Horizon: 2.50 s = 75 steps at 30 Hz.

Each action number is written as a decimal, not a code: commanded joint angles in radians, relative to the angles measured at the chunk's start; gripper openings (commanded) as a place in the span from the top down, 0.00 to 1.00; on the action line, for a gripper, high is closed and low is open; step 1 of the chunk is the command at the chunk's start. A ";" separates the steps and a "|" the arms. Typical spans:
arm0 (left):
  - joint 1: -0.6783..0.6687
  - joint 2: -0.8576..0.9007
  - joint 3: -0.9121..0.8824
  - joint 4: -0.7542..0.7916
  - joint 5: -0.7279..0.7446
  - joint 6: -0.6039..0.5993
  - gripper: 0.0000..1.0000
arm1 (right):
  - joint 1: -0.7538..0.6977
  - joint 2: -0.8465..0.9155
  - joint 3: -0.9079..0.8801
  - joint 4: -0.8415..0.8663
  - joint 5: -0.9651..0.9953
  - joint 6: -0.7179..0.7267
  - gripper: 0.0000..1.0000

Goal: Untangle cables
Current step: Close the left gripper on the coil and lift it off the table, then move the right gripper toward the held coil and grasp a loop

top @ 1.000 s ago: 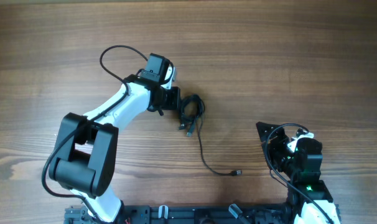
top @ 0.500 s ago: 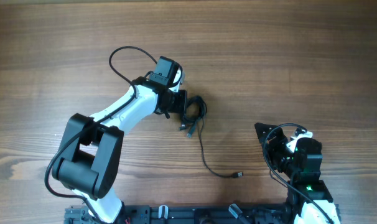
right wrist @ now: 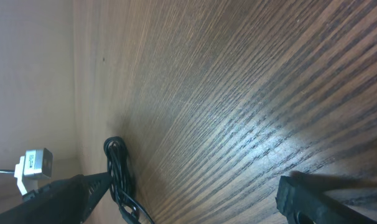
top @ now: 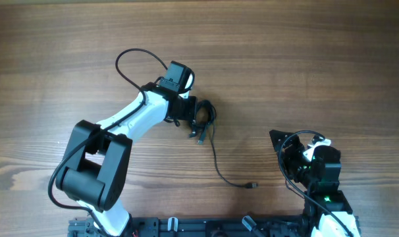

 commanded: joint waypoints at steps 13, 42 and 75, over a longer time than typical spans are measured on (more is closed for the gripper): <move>-0.048 0.128 -0.032 -0.009 -0.027 -0.061 0.91 | 0.000 0.019 -0.010 -0.026 0.034 0.018 0.00; -0.064 0.085 -0.147 0.094 0.134 -0.158 0.96 | 0.000 0.019 0.236 -0.100 -0.208 -0.502 0.18; 0.094 -0.524 -0.134 -0.040 0.230 -0.655 0.96 | 0.569 0.437 0.392 0.310 0.023 -0.549 0.10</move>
